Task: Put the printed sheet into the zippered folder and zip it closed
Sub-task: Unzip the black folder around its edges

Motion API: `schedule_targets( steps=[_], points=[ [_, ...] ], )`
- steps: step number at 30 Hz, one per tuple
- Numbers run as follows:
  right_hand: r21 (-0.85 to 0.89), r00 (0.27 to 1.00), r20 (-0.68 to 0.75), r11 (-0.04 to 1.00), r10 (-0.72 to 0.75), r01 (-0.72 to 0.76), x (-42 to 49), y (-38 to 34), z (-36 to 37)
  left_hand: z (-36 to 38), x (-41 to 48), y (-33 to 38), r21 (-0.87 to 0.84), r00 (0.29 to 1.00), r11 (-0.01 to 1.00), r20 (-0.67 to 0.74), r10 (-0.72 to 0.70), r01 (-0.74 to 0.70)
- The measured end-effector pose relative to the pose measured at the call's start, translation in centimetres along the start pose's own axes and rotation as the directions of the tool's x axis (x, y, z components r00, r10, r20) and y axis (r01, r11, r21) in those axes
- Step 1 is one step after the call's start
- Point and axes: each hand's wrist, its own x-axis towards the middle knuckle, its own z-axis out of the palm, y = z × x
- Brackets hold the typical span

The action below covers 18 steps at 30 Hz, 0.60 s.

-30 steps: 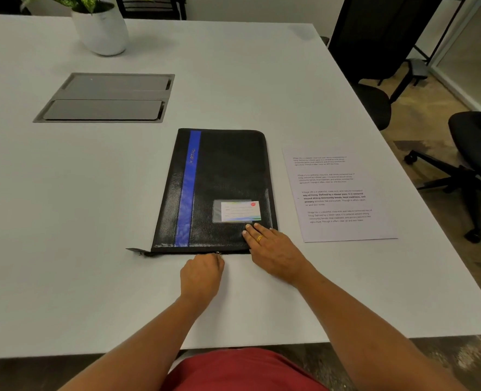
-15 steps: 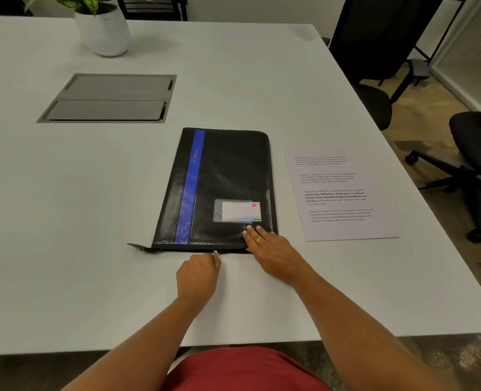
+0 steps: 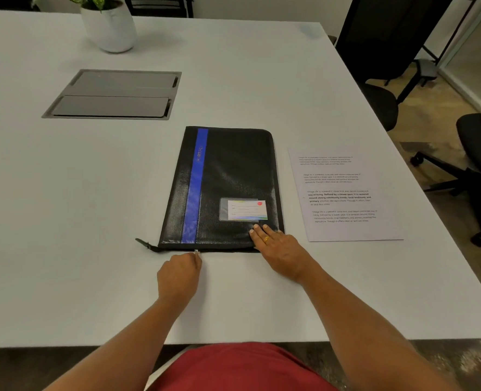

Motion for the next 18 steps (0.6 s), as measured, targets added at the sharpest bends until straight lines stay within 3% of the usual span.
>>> schedule_targets(
  steps=[3, 7, 18],
  points=[
    [-0.001, 1.0, -0.008, 1.0, 0.004, -0.004, 0.1, 0.0, 0.0, -0.2, -0.1, 0.5, -0.014, 1.0, 1.0, 0.012, -0.001, 0.001],
    [0.003, 1.0, 0.008, 1.0, 0.006, -0.006, -0.2, 0.5, 0.0, -0.8, 0.0, -4.2, -0.035, 0.984, 0.985, -0.04, -0.172, 0.171],
    [-0.014, 0.999, 0.041, 1.0, 0.015, -0.014, -0.2, 0.5, -0.9, -1.3, -0.4, -7.4, -0.012, 0.987, 0.992, -0.096, -0.126, 0.126]
  ],
)
